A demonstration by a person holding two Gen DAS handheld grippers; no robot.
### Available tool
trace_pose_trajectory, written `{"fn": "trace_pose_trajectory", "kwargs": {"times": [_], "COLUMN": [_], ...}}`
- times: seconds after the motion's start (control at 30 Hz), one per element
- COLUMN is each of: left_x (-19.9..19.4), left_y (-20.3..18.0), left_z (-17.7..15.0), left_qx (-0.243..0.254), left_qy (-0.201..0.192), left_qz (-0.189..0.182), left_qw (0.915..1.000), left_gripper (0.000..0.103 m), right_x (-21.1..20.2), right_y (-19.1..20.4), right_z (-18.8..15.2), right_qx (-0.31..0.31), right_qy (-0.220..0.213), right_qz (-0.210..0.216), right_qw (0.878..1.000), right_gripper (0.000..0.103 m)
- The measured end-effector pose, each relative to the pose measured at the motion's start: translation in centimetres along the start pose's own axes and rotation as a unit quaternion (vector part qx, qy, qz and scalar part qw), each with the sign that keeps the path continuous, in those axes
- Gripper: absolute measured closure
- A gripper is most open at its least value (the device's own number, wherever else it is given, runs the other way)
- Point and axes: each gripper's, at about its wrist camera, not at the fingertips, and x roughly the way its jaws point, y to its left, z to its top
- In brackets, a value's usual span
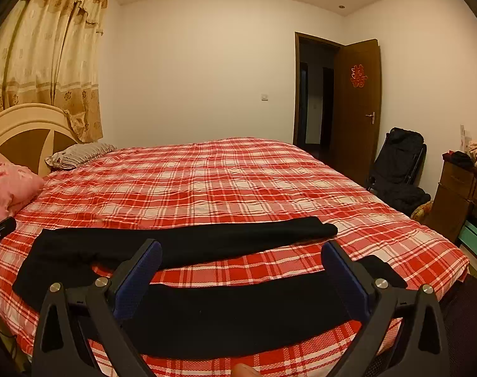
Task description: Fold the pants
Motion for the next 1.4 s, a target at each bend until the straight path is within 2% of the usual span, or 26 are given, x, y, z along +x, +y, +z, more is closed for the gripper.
{"fn": "trace_pose_trajectory", "kwargs": {"times": [1.23, 1.4], "left_x": [0.5, 1.8], "left_y": [0.0, 0.4], "left_z": [-0.5, -0.6], "left_qx": [0.001, 0.002], "left_qy": [0.012, 0.027], "left_qz": [-0.004, -0.015], "left_qw": [0.9999, 0.9995], "left_gripper": [0.000, 0.000], "right_x": [1.1, 2.2], "right_y": [0.2, -0.5], "right_z": [-0.8, -1.0], "right_qx": [-0.007, 0.002], "right_qy": [0.021, 0.039], "right_qz": [0.002, 0.026], "right_qw": [1.000, 0.999], "right_gripper": [0.001, 0.001]}}
